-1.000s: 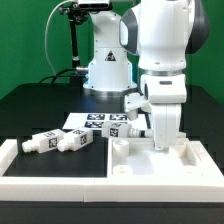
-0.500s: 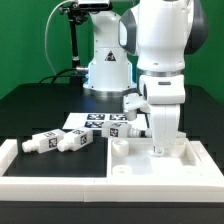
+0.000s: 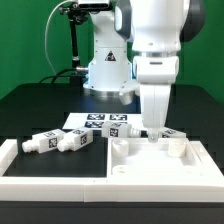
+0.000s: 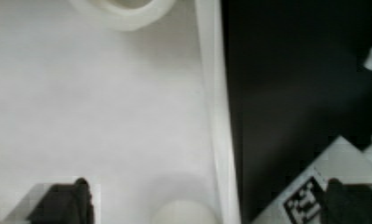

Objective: Assemble one leg

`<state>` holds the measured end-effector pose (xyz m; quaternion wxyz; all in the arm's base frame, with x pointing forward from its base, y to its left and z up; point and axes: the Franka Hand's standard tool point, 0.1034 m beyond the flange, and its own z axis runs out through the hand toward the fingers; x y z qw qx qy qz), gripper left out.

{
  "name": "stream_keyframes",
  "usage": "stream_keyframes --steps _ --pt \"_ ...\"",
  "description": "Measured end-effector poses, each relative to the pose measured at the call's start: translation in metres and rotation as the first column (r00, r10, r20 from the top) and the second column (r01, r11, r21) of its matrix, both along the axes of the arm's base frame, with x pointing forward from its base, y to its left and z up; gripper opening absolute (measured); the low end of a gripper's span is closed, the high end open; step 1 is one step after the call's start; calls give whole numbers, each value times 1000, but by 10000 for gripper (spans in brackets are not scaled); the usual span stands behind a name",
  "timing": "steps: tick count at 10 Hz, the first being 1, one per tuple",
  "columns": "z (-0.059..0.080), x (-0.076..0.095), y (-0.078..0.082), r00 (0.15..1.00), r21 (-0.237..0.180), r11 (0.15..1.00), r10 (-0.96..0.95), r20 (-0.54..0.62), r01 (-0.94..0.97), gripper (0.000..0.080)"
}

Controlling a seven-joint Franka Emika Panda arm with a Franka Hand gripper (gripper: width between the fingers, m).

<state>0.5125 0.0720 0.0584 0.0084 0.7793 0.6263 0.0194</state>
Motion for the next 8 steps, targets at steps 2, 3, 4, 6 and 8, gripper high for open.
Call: stream_keyframes --steps 2,3,4,6,8 --pt "3 -26 23 986 6 986 -166 -10 166 649" --pt "4 -35 41 973 14 973 -229 -4 229 649" --pt "4 -40 62 951 19 951 -308 -6 308 649" --pt "-1 -38 58 958 25 958 -286 6 285 649" --pt "-1 -38 58 958 25 958 -285 6 285 649"
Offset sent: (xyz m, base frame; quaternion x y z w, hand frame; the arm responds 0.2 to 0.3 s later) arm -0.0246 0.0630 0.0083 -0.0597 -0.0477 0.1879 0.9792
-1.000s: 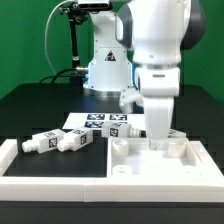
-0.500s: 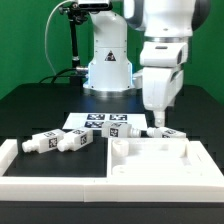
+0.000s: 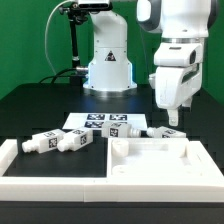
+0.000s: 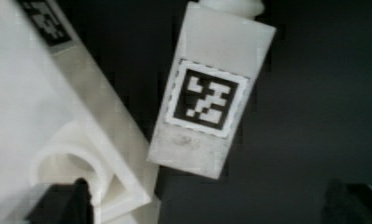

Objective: Assemble one leg

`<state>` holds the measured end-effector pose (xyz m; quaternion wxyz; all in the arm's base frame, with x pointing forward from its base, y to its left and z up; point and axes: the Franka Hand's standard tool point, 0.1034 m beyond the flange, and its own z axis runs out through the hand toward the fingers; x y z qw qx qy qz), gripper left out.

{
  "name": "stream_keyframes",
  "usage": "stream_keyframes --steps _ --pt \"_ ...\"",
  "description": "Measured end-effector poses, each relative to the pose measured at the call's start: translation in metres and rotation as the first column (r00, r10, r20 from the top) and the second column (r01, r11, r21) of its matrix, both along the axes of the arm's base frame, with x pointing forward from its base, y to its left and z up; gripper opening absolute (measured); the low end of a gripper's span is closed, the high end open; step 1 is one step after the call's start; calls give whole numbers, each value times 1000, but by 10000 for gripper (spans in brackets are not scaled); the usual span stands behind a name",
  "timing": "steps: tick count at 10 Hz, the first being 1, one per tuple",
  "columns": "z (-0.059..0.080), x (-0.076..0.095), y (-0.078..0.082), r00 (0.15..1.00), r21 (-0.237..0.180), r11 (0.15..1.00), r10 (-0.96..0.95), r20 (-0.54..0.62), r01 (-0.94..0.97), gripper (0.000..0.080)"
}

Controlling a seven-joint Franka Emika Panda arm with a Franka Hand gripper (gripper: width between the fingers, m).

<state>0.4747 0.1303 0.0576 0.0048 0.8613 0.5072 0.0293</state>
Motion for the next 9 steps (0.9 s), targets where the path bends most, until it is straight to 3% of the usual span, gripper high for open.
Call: stream_keyframes --steps 2,5,9 --pt "-5 -5 0 998 2 998 -60 -9 60 649" --pt "-30 -35 -7 993 -4 995 -103 -51 103 649" --pt "-32 -27 -9 993 42 993 -115 35 114 649"
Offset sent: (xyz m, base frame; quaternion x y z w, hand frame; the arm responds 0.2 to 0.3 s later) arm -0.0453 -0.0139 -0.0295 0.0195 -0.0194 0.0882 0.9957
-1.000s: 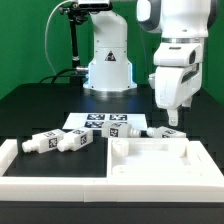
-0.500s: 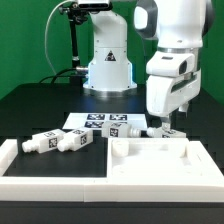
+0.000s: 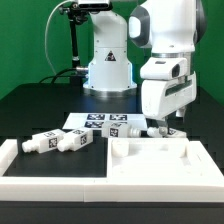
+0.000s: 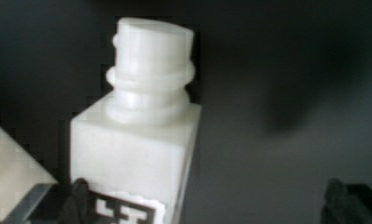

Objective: Assemble one leg

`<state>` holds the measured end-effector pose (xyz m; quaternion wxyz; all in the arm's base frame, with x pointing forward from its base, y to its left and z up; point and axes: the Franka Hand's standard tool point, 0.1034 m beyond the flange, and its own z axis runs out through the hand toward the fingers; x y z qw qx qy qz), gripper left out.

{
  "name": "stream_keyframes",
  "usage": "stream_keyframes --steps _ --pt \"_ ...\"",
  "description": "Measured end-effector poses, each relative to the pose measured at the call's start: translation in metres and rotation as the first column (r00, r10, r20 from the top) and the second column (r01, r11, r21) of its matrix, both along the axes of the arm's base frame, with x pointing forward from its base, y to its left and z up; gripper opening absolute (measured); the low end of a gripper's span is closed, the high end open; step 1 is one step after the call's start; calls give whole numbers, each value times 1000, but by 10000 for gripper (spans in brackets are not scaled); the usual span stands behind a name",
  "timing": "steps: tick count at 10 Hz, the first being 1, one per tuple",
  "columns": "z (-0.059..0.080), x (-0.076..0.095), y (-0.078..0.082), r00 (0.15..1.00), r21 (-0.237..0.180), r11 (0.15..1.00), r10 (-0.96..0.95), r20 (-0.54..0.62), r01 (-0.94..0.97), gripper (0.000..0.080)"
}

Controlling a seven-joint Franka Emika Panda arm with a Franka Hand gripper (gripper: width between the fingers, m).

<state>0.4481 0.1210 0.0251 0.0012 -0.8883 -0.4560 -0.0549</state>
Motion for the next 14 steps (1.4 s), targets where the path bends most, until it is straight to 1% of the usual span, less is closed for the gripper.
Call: stream_keyframes --steps 1,2,4,5,6,7,9,13,14 --pt "0 1 0 1000 1 1000 0 3 0 513" --pt "1 1 0 1000 1 1000 0 3 0 513" --pt "1 2 0 1000 1 1000 0 4 0 239" --pt "1 2 0 1000 1 1000 0 5 0 239" --pt "1 2 0 1000 1 1000 0 5 0 61" --pt "1 2 0 1000 1 1000 0 5 0 19" --pt "1 2 0 1000 2 1000 0 5 0 4" --pt "2 0 1 1000 2 1000 -12 4 12 3" --pt "8 -7 2 1000 0 1000 -26 1 26 102"
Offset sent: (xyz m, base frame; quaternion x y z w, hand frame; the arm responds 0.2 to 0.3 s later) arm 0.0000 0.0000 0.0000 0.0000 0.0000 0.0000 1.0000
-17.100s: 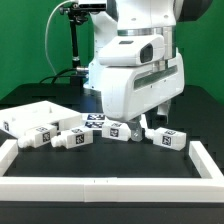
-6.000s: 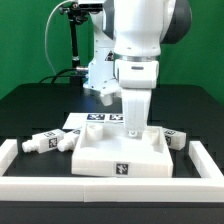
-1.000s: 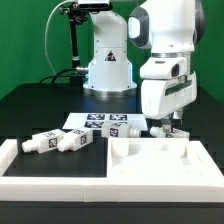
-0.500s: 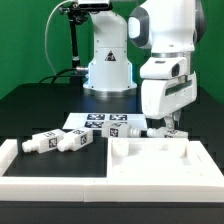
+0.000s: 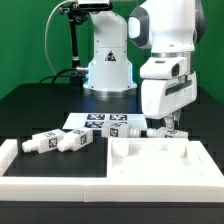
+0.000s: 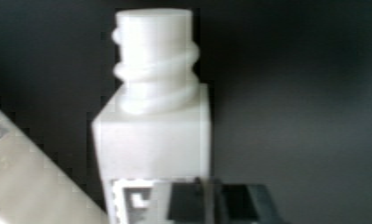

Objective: Assemble one leg

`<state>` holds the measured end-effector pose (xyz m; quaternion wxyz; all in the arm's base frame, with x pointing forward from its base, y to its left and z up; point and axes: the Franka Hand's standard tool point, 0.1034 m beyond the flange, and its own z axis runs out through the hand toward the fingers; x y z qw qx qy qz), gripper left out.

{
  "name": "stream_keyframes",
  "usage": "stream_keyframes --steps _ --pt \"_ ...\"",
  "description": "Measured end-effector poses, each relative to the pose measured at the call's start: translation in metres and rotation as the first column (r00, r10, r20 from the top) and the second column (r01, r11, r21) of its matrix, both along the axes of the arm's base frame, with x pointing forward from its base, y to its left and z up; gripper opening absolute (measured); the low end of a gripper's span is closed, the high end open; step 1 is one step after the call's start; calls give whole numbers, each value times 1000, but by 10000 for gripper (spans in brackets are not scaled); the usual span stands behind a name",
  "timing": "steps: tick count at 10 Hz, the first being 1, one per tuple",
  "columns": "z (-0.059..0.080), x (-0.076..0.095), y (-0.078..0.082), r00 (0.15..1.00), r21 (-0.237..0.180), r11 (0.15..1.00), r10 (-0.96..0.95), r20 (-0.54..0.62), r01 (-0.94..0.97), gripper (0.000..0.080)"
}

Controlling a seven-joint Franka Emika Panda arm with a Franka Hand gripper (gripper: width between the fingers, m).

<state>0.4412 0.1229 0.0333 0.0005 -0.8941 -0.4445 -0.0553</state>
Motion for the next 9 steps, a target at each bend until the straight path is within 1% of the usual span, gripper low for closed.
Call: stream_keyframes --steps 1,2,3,4,5,6,7,8,9 --pt "5 4 -8 1000 -14 1000 -1 -21 1 102" --pt "12 15 -12 1000 -21 1000 -13 -28 13 284" --pt "16 24 -11 1000 -19 1000 -16 -17 16 446" --pt "15 27 -11 1000 -19 1000 -15 -16 15 446" --pt "10 30 -12 1000 -19 1000 -16 -19 16 597" --pt "1 28 -13 999 -20 1000 -19 -35 18 639" --pt "-3 25 -13 999 -20 1000 -20 -39 19 639" --pt "-7 17 -12 999 -18 1000 -18 -42 17 648" --pt "-15 5 -10 999 -15 1000 -15 -47 14 648"
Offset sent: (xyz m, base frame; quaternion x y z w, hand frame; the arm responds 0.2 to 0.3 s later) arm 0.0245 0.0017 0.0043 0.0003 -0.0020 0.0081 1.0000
